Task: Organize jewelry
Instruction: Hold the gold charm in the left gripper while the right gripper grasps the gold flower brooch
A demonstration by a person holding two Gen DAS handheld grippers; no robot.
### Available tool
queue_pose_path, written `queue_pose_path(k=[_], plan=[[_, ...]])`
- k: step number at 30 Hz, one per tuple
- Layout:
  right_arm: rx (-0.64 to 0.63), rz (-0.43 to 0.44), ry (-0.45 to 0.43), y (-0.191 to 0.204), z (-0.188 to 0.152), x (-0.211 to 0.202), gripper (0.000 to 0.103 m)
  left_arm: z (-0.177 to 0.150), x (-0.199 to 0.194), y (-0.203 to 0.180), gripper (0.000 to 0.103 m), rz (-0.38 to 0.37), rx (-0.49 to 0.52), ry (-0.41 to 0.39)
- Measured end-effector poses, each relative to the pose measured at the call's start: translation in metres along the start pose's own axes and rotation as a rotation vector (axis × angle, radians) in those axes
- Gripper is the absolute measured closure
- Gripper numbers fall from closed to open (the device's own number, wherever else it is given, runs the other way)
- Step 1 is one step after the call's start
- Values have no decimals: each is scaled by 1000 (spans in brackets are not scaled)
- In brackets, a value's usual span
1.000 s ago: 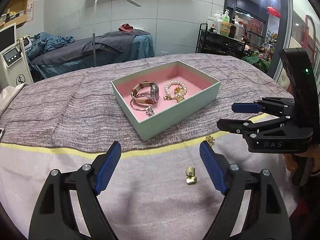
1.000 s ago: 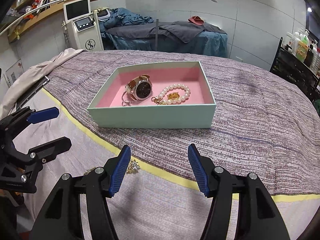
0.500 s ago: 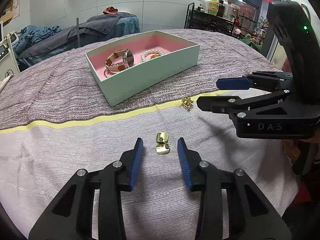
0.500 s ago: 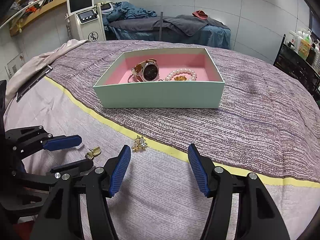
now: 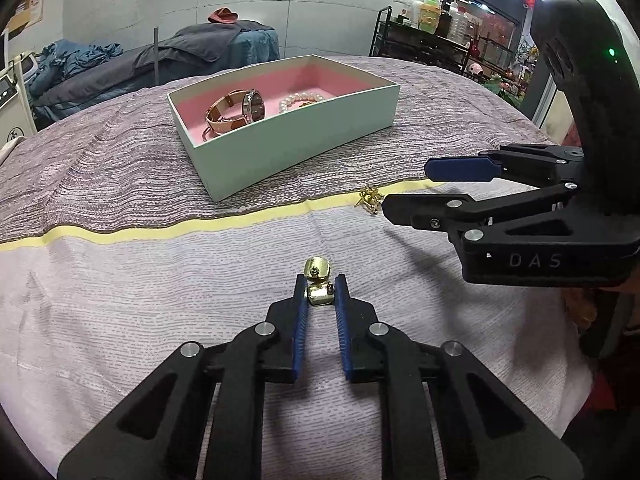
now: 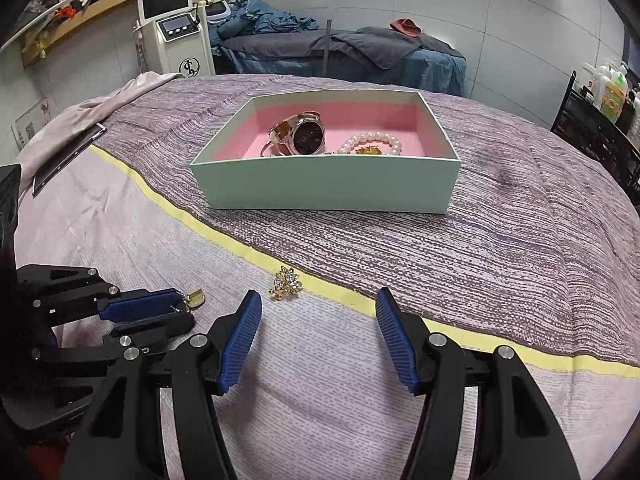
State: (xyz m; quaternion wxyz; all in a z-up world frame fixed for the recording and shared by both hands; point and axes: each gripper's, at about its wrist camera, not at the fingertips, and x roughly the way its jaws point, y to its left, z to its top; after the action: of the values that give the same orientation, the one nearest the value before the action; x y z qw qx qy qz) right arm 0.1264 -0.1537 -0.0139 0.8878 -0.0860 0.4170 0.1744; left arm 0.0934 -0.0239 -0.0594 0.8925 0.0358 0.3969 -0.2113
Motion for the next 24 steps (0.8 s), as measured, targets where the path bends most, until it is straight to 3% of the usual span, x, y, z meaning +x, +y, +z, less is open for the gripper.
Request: queue_pose_path(k=[7,16,20,24], plan=[[-45,5,30,9,5,10,46,-3,-4,3,89,7,-23,-10],[-102,-3,63,22,12,25,67,-8,-9,15,89,37,-55,-11],[-111,9,61,25,12,26,84,-8,-10,16,89,35,-60,-11],[-106,15,58,24,11,25,84,-8,-9,17,89,31,-66,-12]])
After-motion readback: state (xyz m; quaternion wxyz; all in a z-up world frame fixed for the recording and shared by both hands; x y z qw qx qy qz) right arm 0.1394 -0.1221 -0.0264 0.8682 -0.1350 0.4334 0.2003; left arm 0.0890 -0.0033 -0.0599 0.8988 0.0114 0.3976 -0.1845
